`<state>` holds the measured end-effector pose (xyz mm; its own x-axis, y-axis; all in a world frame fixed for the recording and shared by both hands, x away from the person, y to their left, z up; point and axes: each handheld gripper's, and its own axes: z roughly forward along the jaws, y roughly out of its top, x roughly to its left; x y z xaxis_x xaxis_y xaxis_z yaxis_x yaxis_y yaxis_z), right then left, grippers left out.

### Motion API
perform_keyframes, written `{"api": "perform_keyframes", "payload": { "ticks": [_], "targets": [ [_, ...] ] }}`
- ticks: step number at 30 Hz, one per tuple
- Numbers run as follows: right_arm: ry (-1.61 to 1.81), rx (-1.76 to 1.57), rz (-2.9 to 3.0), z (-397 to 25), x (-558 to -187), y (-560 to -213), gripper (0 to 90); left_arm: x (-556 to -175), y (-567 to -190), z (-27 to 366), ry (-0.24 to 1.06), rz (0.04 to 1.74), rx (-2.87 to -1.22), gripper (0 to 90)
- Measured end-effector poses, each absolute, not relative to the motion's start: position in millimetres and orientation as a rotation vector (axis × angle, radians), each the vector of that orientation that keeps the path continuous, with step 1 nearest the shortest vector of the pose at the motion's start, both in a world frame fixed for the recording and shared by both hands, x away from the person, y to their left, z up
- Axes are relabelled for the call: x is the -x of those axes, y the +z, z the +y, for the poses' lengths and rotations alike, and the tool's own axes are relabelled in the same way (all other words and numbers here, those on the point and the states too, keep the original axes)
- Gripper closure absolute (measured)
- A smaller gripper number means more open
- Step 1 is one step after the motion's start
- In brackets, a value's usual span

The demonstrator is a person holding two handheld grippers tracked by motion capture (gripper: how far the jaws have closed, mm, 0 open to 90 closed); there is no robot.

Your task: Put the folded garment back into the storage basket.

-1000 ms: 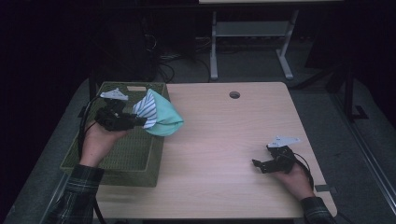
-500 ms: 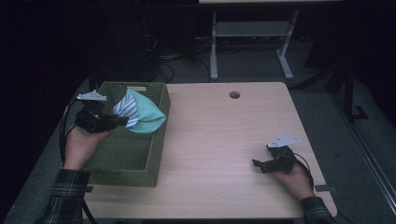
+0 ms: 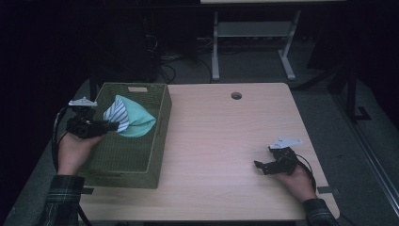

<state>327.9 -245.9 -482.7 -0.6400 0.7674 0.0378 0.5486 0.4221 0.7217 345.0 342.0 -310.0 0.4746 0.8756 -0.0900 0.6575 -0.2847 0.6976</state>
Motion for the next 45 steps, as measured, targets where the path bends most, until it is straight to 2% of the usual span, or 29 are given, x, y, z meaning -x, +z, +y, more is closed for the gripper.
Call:
{"api": "perform_keyframes", "payload": {
  "ticks": [17, 37, 41, 45],
  "targets": [
    [1.041, -1.149, 2.382, -245.6, -327.6, -482.5, 11.1, -357.1, -347.0, 349.4, 0.407, 1.358, -2.065, 73.6],
    [1.042, -1.149, 2.382, -245.7, -327.6, -482.5, 11.1, -377.1, -387.4, 344.9, 0.337, 1.421, -2.141, 72.3],
    [1.04, -1.148, 2.383, -245.7, -327.6, -482.4, 11.1, -379.3, -392.8, 343.9, 0.326, 1.429, -2.168, 68.1],
    [1.039, -1.143, 2.384, -245.9, -327.8, -482.5, 11.1, -379.1, -393.7, 343.7, 0.33, 1.42, -2.157, 55.4]
  ]
}}
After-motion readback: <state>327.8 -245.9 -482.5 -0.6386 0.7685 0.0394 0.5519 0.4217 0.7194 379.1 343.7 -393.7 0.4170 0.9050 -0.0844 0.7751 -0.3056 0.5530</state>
